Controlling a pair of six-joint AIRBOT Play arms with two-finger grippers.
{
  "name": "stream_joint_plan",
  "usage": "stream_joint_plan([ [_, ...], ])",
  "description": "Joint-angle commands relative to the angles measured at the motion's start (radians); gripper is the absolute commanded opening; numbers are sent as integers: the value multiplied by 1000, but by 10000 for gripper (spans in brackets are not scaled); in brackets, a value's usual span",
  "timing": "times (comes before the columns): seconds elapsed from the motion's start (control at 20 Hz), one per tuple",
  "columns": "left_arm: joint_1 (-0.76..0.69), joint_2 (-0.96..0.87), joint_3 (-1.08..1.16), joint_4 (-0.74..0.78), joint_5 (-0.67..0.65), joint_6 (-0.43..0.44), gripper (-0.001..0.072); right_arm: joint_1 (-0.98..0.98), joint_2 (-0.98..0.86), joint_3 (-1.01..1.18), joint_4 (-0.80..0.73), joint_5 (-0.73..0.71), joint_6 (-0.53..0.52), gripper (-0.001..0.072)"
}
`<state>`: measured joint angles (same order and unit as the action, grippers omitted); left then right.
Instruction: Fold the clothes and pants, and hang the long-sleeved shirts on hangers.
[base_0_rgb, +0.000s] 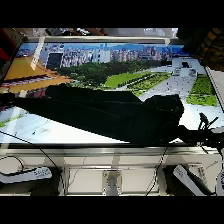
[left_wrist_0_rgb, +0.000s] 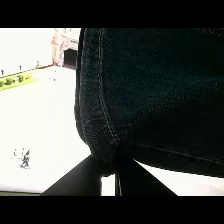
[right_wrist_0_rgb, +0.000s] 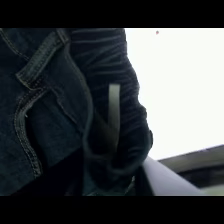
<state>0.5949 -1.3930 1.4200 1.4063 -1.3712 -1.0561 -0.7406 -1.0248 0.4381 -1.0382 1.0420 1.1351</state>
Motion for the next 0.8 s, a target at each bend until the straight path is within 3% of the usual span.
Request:
stream_joint_plan([
  [0.0, 1, 0, -3, 0, -16, 0, 42, 0, -78, 0, 139, -8, -83, 127],
  [0.05, 1, 0, -3, -1, -23, -1, 42, 0, -85, 0, 184, 1, -108, 21],
  [0.2, 1, 0, -3, -89, -48, -24, 41, 0, -85, 61, 334, 50, -143, 17],
  [0.35, 1, -32, 51, -352, 13, -97, 41, 50, -90, 286, 522, 70, -128, 13],
  [0.5, -46, -182, 250, -580, 59, -243, 40, 260, -218, 721, 396, -48, 96, 12],
  [0.6, -110, -320, 460, -688, 57, -377, 40, 356, -434, 1117, 322, -16, 299, 12],
  [0.75, -159, -478, 792, -925, 161, -440, 40, 406, -739, 1714, 363, 23, 470, 12],
])
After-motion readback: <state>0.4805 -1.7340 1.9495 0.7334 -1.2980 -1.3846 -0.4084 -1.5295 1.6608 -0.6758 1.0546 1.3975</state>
